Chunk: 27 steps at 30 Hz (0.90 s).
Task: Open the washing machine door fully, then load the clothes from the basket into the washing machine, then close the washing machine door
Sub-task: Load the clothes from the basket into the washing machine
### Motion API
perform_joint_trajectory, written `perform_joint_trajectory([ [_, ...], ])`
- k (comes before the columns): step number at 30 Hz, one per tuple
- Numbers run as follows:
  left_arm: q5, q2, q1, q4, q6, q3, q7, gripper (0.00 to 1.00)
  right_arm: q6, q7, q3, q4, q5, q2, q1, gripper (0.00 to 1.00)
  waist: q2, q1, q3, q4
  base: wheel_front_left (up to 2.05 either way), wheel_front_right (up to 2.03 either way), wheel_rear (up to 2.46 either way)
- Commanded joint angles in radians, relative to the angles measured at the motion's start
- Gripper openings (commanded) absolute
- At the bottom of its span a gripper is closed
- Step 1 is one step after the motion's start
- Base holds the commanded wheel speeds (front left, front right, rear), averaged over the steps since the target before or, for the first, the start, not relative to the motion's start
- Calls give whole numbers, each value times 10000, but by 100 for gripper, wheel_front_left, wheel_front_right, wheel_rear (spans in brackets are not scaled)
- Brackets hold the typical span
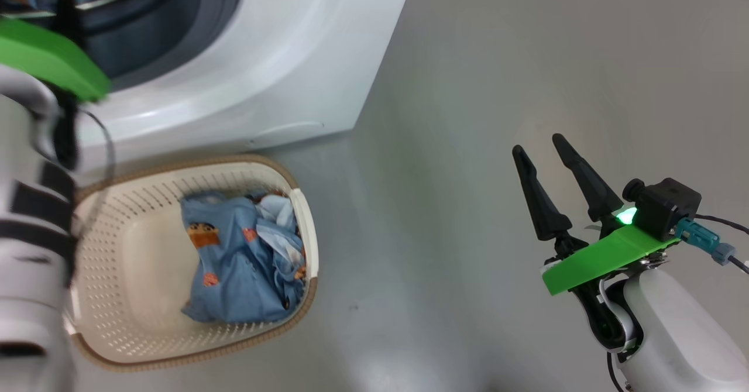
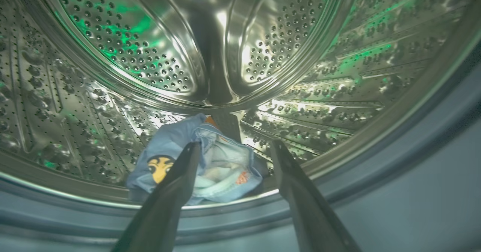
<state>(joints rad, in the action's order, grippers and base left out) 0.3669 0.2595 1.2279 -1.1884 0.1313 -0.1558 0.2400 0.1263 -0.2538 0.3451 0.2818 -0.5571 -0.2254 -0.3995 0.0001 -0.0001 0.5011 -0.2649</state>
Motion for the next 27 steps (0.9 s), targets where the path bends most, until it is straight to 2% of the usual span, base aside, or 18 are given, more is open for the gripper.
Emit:
perform_joint_trajectory([
  [1, 81, 285, -319, 300, -9, 38, 145, 100, 44, -80, 139, -146, -96, -174, 213, 100, -1, 1, -434, 102, 0, 0, 0],
  [10, 259, -59, -2226, 2358, -7, 13, 214, 100, 44, -80, 158, -37, -218, -352, 378, 100, -1, 1, -1746, 437, 0, 0, 0],
  [27, -30, -496, -6208, 4848, -6, 95, 217, 100, 44, -80, 306, 442, -638, -632, 1292, 100, -1, 1, -4290, 1266, 0, 0, 0],
])
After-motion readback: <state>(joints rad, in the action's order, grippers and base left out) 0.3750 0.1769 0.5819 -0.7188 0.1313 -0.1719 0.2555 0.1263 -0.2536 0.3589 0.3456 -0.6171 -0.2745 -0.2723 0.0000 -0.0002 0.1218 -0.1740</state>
